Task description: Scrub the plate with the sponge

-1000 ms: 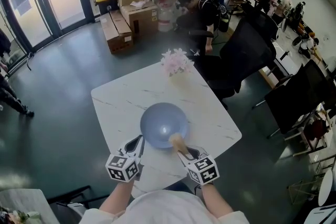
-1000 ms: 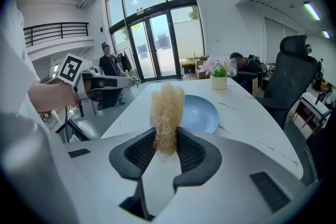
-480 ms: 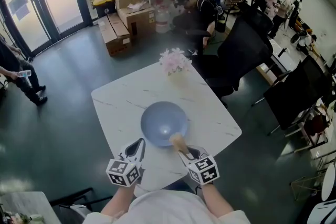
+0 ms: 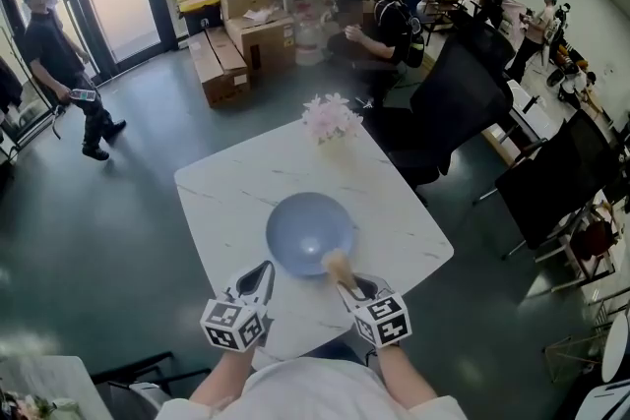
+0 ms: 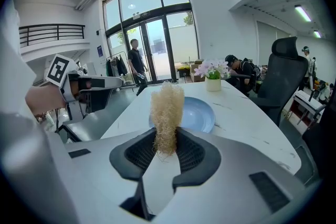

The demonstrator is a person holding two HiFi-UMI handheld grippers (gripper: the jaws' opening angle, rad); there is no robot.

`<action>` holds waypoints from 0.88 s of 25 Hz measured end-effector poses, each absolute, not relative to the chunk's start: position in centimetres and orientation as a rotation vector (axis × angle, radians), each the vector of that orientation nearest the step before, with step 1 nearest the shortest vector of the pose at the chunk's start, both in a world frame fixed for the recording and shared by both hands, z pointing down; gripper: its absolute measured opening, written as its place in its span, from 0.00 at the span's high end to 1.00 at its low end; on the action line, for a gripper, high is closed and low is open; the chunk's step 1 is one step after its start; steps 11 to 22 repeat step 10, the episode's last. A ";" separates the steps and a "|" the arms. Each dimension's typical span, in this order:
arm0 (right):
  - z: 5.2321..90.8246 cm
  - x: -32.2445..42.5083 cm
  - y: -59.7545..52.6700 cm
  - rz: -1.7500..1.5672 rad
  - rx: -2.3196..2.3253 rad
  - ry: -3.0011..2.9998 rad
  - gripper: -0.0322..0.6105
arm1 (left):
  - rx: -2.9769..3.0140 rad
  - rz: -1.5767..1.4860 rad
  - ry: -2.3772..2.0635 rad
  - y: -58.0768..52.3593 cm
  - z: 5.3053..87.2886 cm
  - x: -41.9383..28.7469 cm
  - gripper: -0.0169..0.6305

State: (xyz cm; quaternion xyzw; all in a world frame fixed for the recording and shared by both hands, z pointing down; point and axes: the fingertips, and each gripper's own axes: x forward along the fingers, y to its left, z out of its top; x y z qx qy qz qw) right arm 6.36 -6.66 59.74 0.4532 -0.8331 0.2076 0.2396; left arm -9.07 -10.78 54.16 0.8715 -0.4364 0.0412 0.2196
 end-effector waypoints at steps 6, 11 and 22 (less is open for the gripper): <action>59.8 6.4 -6.7 0.566 1.243 -2.280 0.77 | 2.409 0.110 -1.217 -10.7 54.2 -9.2 0.92; 60.0 6.5 -6.7 0.572 1.244 -2.277 0.77 | 2.405 0.108 -1.212 -10.7 54.2 -9.1 0.92; 60.0 6.5 -6.7 0.572 1.244 -2.277 0.77 | 2.405 0.108 -1.212 -10.7 54.2 -9.1 0.92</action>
